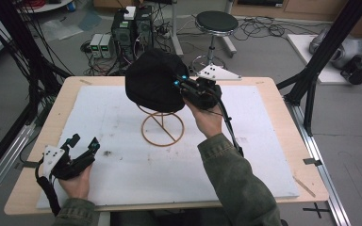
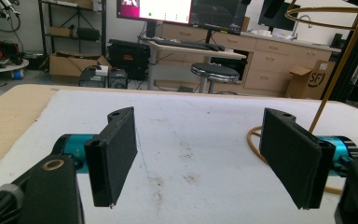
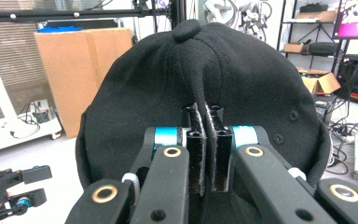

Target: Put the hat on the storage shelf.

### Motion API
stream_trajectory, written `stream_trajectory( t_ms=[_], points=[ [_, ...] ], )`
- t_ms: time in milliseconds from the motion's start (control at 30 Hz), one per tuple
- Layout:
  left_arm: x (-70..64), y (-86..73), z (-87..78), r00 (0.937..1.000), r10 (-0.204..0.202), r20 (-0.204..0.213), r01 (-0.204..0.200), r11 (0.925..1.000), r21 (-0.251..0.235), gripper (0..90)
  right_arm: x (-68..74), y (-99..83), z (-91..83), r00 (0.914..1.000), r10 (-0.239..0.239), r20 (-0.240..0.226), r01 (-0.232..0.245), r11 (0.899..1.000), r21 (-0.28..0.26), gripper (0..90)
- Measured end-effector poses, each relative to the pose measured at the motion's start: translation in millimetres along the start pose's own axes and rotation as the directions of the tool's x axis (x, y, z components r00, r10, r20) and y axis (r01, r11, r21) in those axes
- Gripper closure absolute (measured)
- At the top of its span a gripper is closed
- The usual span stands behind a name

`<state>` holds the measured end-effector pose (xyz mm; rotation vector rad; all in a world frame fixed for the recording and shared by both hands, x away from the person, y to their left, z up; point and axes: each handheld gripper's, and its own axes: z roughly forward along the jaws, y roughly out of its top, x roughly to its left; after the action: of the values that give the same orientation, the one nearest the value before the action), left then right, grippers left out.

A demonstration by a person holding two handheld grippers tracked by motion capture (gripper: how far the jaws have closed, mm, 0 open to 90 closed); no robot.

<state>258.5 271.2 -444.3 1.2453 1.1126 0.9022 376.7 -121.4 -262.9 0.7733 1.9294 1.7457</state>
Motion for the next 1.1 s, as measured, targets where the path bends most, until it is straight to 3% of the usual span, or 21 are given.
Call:
stream_trajectory(
  t_ms=[767, 1100],
  points=[
    [0.7, -0.1, 0.1, 0.9999, -0.017, 0.001, 0.017, 0.9999, -0.004, 27.8, 3.5, -7.2, -1.9, 0.9997, 0.001, 0.023, -0.001, 1.000, 0.014, 87.1],
    [0.7, -0.2, 0.2, 0.9999, -0.013, -0.001, 0.013, 0.9999, 0.001, 28.0, 1.6, -13.3, -1.6, 0.9999, 0.014, 0.010, -0.014, 1.000, 0.024, 82.8]
  ],
)
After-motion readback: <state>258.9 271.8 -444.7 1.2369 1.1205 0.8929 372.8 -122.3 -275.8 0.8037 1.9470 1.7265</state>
